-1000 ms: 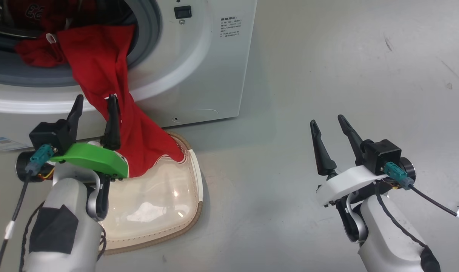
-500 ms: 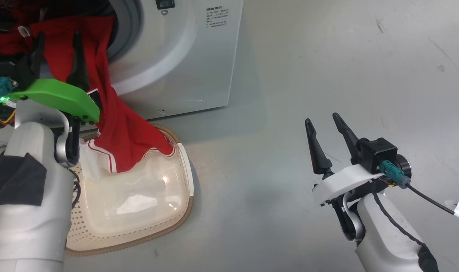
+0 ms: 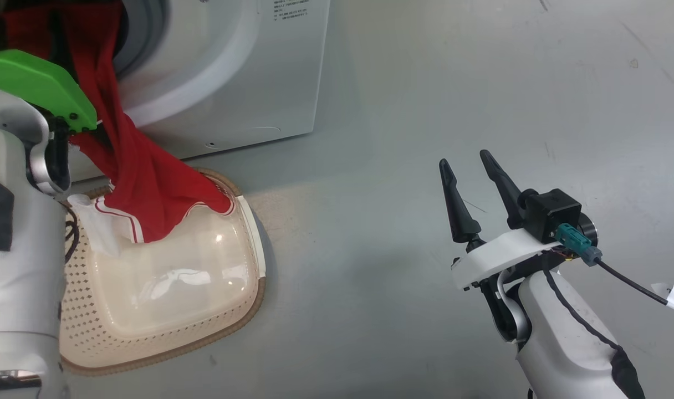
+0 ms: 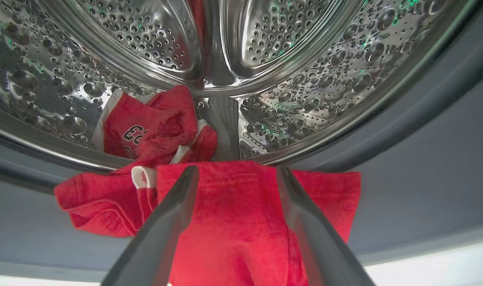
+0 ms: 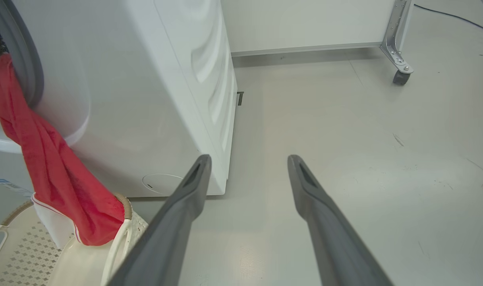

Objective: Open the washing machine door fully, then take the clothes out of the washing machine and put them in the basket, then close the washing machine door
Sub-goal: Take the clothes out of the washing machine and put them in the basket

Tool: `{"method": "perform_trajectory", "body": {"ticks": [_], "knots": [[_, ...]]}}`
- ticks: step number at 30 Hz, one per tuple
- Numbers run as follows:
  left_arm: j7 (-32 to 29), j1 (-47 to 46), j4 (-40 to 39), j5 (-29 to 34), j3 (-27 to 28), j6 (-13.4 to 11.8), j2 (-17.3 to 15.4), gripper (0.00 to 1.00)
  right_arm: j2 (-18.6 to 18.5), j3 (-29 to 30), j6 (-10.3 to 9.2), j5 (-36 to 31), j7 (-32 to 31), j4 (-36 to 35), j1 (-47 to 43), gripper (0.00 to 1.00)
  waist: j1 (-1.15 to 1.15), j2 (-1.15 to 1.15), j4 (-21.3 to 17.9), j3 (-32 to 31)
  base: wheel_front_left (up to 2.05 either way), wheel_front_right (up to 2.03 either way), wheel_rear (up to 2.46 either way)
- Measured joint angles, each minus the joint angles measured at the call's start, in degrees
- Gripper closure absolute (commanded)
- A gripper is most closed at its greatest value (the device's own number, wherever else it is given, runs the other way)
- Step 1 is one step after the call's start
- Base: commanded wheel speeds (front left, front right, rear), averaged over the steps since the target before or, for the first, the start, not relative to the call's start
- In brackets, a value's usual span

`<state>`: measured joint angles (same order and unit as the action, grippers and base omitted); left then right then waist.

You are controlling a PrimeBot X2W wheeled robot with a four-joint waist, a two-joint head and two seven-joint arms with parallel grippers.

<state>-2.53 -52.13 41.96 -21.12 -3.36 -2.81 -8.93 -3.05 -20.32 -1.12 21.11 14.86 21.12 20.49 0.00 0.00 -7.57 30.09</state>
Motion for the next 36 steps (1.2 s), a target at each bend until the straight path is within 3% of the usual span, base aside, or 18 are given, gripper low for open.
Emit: {"method": "perform_trajectory", "body": {"ticks": [19, 20, 21, 22, 30, 36], "knots": [[-6.69, -5.67, 9.13, -0.99, 1.19, -2.04, -0.69, 0.01, 0.0, 0.18, -1.07, 0.56, 0.0, -0.35, 1.66, 0.0, 0.0, 0.0, -1.88, 4.53, 0.0, 0.0, 0.0], [-6.72, -5.82, 9.39, -0.99, 1.19, -2.09, -0.7, 0.27, 0.01, 0.16, -1.07, 0.56, 0.0, -0.35, 1.66, 0.0, 0.0, 0.0, -1.84, 4.57, 0.0, 0.0, 0.0], [-6.72, -5.96, 9.57, -0.94, 1.13, -2.15, -0.7, 0.59, 0.01, 0.16, -1.07, 0.56, 0.0, -0.34, 1.66, 0.0, 0.0, 0.0, -1.78, 4.59, 0.0, 0.0, 0.0], [-6.72, -6.1, 9.76, -0.94, 1.05, -2.2, -0.68, 1.0, 0.01, 0.16, -1.07, 0.56, 0.0, -0.34, 1.66, 0.0, 0.0, 0.0, -1.72, 4.6, 0.0, 0.0, 0.0], [-2.78, -6.49, 10.91, -0.53, -0.42, -1.85, 1.47, 1.0, 0.0, 1.35, -1.15, 0.42, 0.0, 0.07, 1.77, 0.0, 0.0, 0.0, -0.26, 3.82, 0.0, 0.0, 0.0], [2.29, -6.5, 10.84, -0.57, -0.62, 0.33, 3.07, 1.0, 0.0, 2.38, -1.14, -0.1, 0.0, 0.81, 1.84, 0.0, 0.0, 0.0, 1.12, 2.4, 0.0, 0.0, 0.0]]}}
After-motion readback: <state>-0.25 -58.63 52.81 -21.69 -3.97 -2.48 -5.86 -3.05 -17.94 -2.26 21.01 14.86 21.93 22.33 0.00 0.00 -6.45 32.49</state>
